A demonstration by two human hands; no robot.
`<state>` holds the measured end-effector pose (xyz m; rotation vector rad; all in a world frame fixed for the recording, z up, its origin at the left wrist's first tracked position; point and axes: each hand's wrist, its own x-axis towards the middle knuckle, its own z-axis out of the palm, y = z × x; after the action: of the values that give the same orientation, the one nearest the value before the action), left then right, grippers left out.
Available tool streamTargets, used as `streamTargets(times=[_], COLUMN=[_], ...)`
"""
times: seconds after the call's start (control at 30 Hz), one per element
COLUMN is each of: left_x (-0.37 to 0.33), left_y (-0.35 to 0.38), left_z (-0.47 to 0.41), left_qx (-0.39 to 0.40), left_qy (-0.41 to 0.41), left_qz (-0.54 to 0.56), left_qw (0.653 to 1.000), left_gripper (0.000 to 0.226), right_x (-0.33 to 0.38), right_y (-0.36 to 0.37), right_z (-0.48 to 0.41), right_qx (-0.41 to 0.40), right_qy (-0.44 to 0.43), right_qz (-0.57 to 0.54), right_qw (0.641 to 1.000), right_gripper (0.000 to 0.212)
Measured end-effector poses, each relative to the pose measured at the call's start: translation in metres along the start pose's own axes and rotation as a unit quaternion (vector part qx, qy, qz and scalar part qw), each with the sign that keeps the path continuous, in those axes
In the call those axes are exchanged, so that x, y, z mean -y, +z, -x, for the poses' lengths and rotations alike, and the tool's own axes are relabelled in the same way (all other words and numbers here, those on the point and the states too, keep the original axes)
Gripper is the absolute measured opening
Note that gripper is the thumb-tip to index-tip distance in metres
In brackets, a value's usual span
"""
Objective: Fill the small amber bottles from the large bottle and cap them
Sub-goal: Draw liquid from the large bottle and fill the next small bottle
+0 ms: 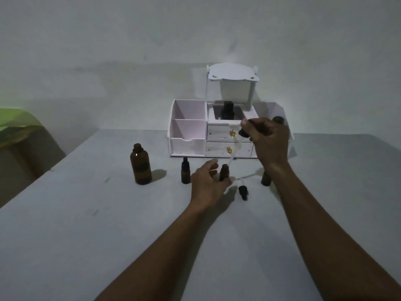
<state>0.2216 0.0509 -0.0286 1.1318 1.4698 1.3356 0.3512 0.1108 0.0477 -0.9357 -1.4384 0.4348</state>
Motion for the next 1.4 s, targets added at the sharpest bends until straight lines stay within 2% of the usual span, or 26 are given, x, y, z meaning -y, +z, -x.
streamTargets(times=[0.13, 0.2, 0.27, 0.33, 0.77, 1.07, 1.23, 1.4], left_x=[0.0, 0.002, 0.004, 0.002, -0.009, -0.006, 0.0, -0.001], left_y=[0.0, 0.001, 0.003, 0.003, 0.0, 0.003, 0.004, -0.006], left_z=[-0.007, -0.008, -0.009, -0.008, 0.001, -0.006, -0.011, -0.003], left_qx=[0.002, -0.001, -0.004, -0.001, 0.027, 0.028, 0.021, 0.008], left_qy=[0.004, 0.019, 0.032, 0.032, 0.044, -0.012, 0.014, 0.029], left_qz=[-0.017, -0.051, -0.092, -0.104, -0.067, 0.012, -0.03, -0.053], left_qw=[1.0, 0.999, 0.995, 0.994, 0.996, 0.999, 0.999, 0.998], left_gripper=[0.077, 0.065, 0.046, 0.039, 0.038, 0.036, 0.032, 0.051], right_x=[-0.004, -0.008, -0.011, -0.012, -0.009, -0.009, -0.009, 0.0], right_y=[0.004, 0.007, 0.008, 0.009, 0.01, 0.012, 0.01, 0.005], right_z=[0.0, -0.001, 0.0, 0.0, 0.002, 0.003, 0.002, 0.004], right_qx=[0.001, 0.0, -0.002, 0.001, -0.002, 0.006, 0.009, -0.015], right_qy=[-0.007, -0.01, -0.01, -0.01, -0.026, -0.041, -0.039, -0.045], right_qz=[0.015, 0.025, 0.035, 0.039, 0.062, 0.051, 0.048, 0.014], right_qw=[1.0, 1.0, 0.999, 0.999, 0.998, 0.998, 0.998, 0.999], right_gripper=[0.01, 0.003, 0.015, 0.018, 0.014, 0.011, 0.017, 0.006])
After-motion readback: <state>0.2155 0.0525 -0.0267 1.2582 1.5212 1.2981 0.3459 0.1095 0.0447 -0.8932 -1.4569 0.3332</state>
